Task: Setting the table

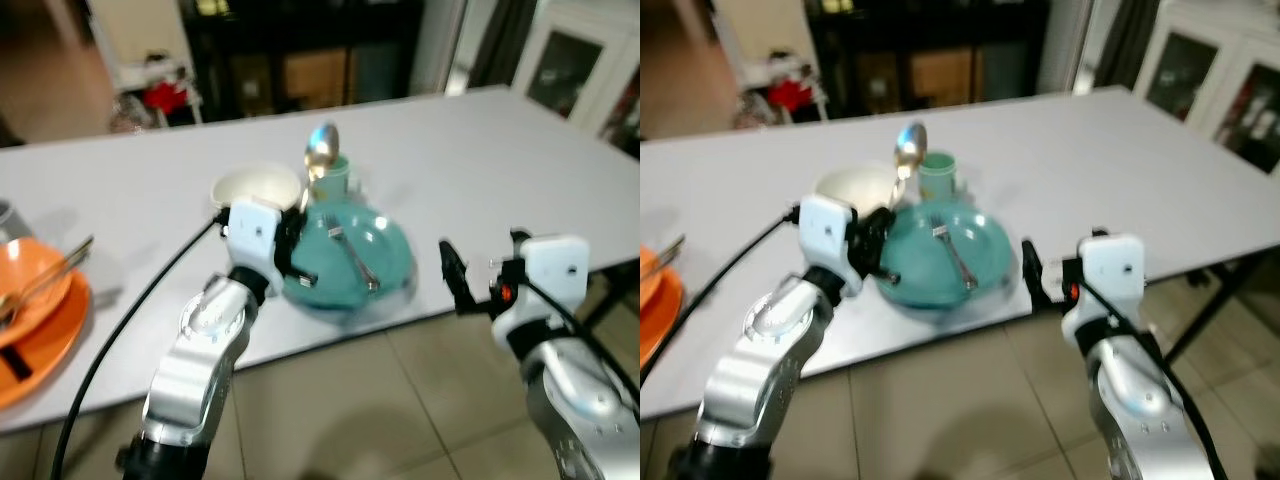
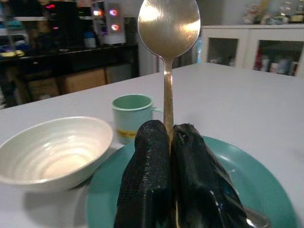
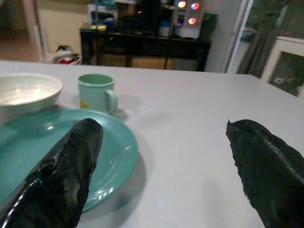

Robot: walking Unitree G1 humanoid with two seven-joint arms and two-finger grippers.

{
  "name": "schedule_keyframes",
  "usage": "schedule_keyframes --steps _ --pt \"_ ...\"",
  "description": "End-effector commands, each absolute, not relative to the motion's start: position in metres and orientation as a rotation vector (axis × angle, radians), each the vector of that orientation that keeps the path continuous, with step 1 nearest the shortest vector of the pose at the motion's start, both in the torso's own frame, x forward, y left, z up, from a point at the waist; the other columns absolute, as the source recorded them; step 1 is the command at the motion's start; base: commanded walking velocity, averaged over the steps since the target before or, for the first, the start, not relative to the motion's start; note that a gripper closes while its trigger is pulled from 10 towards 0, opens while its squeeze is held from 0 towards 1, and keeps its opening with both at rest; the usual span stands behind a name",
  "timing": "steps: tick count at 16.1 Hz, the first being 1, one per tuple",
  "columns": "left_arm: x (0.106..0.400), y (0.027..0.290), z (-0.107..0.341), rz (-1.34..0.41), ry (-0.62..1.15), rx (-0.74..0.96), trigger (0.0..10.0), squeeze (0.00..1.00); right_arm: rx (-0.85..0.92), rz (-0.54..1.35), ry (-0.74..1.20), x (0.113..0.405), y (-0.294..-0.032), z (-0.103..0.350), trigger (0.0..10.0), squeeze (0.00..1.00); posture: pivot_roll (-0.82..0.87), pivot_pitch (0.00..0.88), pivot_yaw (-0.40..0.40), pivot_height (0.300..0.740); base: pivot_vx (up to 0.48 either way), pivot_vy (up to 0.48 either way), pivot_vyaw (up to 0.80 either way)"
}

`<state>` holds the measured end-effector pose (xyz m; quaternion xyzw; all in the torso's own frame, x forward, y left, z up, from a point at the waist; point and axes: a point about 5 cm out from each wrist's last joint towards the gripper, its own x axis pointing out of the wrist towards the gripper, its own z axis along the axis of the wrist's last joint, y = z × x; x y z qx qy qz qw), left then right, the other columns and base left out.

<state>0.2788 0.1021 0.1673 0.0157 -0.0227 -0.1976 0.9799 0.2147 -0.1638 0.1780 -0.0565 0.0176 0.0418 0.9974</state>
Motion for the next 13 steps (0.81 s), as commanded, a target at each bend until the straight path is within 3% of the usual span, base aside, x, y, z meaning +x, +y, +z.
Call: schedule_keyframes --steps 1,8,13 --pt "0.2791 0.1088 0.1659 -0.374 -0.038 0.044 10.0 0.0 -0.107 0.1 0.023 0.2154 -0.1607 0.1803 10.0 0.0 -0.09 0.0 0.011 0.74 0.0 -0.42 0.8" --pt "0.2803 0.1074 0.1659 -0.377 -0.037 0.041 10.0 0.0 -0.11 0.096 0.021 0.2157 -0.1613 0.1806 10.0 0.0 -0.09 0.0 0.014 0.74 0.0 -0.423 0.79" --pt "0.2818 0.1095 0.1639 -0.359 -0.016 0.012 10.0 0.0 -0.085 0.105 0.028 0.215 -0.1602 0.1787 10.0 0.0 -0.09 0.0 0.012 0.74 0.0 0.0 0.0"
